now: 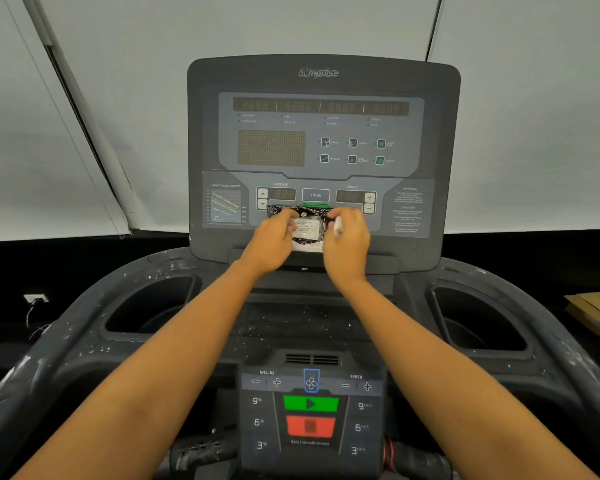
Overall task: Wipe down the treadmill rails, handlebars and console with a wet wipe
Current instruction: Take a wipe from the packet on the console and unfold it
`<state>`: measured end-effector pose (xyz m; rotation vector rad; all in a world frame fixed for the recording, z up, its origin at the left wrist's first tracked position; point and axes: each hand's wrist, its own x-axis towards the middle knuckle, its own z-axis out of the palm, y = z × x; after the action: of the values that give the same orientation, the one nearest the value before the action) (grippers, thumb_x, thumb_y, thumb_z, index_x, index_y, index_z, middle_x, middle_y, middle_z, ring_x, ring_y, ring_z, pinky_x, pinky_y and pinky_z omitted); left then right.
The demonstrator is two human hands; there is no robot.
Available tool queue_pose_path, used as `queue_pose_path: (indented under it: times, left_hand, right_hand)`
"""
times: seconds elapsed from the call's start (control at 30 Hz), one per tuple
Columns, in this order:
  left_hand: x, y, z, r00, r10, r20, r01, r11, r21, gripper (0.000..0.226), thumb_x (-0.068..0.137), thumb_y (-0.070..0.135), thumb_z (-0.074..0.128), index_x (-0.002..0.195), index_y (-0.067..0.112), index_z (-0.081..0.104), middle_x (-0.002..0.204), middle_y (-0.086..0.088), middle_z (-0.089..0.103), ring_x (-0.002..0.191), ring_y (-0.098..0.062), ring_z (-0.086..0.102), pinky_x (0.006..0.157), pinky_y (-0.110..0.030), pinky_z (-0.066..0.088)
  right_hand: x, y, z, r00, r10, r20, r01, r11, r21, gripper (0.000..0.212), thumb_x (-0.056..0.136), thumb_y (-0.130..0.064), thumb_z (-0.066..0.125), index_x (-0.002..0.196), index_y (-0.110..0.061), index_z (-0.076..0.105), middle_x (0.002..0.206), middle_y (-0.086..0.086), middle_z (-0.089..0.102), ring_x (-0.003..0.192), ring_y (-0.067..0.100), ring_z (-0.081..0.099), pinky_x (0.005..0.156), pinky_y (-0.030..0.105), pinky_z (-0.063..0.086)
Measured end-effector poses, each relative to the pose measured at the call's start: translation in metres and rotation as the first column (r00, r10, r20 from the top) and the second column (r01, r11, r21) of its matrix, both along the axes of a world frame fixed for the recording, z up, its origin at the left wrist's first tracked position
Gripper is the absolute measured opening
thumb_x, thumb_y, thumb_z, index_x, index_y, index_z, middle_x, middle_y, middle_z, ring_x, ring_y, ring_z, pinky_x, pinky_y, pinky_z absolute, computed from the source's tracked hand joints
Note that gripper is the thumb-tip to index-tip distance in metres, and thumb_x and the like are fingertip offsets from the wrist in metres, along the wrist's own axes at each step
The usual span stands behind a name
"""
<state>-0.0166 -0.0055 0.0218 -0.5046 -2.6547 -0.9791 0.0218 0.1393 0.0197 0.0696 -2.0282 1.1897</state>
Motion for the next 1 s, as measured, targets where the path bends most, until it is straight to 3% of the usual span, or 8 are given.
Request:
queue_pose_path:
  times: [0.13,0.23,0.33,0.67,0.73,0.83,0.9,1.0]
  left_hand:
    - [-0.005,0.001,-0.009,0.995,-0.020,-0.095,0.013,0.997,-0.075,0.034,0.091,-0.007,0.043,0.119,0.003,0.058,0.111,-0.014,0.059,0.099,-0.027,0.057,0.081,-0.030,0.044]
    - [-0.007,0.001,-0.014,0.988,-0.016,-0.153,-0.005,0.991,-0.131,0.045,0.087,-0.009,0.045,0.128,0.005,0.056,0.117,-0.014,0.056,0.102,-0.029,0.056,0.082,-0.034,0.046]
    - [-0.006,0.000,-0.018,0.987,-0.033,-0.155,0.005,0.984,-0.180,0.054,0.085,-0.012,0.046,0.136,0.006,0.051,0.122,-0.013,0.052,0.107,-0.030,0.053,0.089,-0.039,0.048]
    - [0.016,-0.008,-0.008,0.997,-0.078,0.014,0.079,0.953,-0.292,0.062,0.087,-0.008,0.047,0.146,0.002,0.032,0.151,-0.017,0.029,0.137,-0.034,0.033,0.112,-0.043,0.034]
    - [0.021,-0.013,-0.005,0.995,-0.072,0.071,0.089,0.956,-0.281,0.063,0.089,-0.006,0.045,0.149,0.002,0.027,0.155,-0.017,0.024,0.141,-0.034,0.027,0.115,-0.041,0.027]
    - [0.033,-0.018,0.003,0.996,-0.080,0.048,0.088,0.974,-0.207,0.055,0.090,-0.001,0.048,0.144,0.004,0.037,0.143,-0.017,0.040,0.129,-0.036,0.041,0.106,-0.045,0.037]
    - [0.047,-0.015,0.013,0.999,-0.041,0.021,0.043,0.994,-0.104,0.042,0.093,0.008,0.051,0.135,0.008,0.048,0.128,-0.015,0.052,0.116,-0.034,0.051,0.095,-0.043,0.044]
    - [0.068,-0.002,0.032,0.990,0.048,0.130,-0.062,0.993,0.102,0.029,0.099,0.026,0.047,0.119,0.010,0.061,0.110,-0.009,0.064,0.099,-0.027,0.058,0.087,-0.038,0.046]
  right_hand:
    - [0.002,-0.005,-0.015,0.981,0.101,0.165,-0.180,0.782,0.597,0.061,0.081,0.011,0.057,0.139,-0.007,0.045,0.146,0.014,0.036,0.124,0.032,0.047,0.081,0.042,0.055]
    - [-0.004,-0.007,-0.032,0.943,-0.032,0.330,-0.258,0.556,0.790,0.082,0.089,0.003,0.055,0.153,-0.003,0.004,0.161,0.014,0.002,0.149,0.030,0.000,0.119,0.041,0.018]
    - [-0.006,-0.008,-0.040,0.893,-0.182,0.411,-0.292,0.459,0.839,0.082,0.095,-0.002,0.047,0.150,-0.003,-0.013,0.159,0.015,-0.019,0.147,0.030,-0.015,0.119,0.042,-0.005]
    - [0.004,-0.009,-0.013,0.781,-0.039,0.624,-0.463,0.635,0.619,0.084,0.091,0.004,0.048,0.152,-0.004,-0.010,0.159,0.014,-0.018,0.149,0.029,-0.004,0.118,0.040,0.022]
    - [0.007,-0.005,-0.005,0.756,0.019,0.654,-0.500,0.662,0.558,0.083,0.091,0.004,0.046,0.152,-0.005,-0.009,0.159,0.013,-0.019,0.146,0.034,0.016,0.105,0.037,0.038]
    - [0.021,-0.007,0.011,0.843,0.024,0.537,-0.366,0.757,0.542,0.073,0.092,0.000,0.046,0.154,-0.009,0.007,0.159,0.018,0.013,0.123,0.041,0.047,0.086,0.042,0.045]
    - [0.035,-0.014,0.023,0.915,-0.060,0.399,-0.179,0.826,0.534,0.054,0.098,-0.011,0.043,0.149,-0.010,0.025,0.136,0.022,0.049,0.108,0.042,0.056,0.077,0.042,0.045]
    - [0.055,-0.027,0.042,0.940,-0.212,0.266,0.028,0.827,0.561,0.032,0.104,-0.029,0.035,0.126,-0.010,0.048,0.106,0.018,0.064,0.096,0.039,0.062,0.068,0.040,0.044]
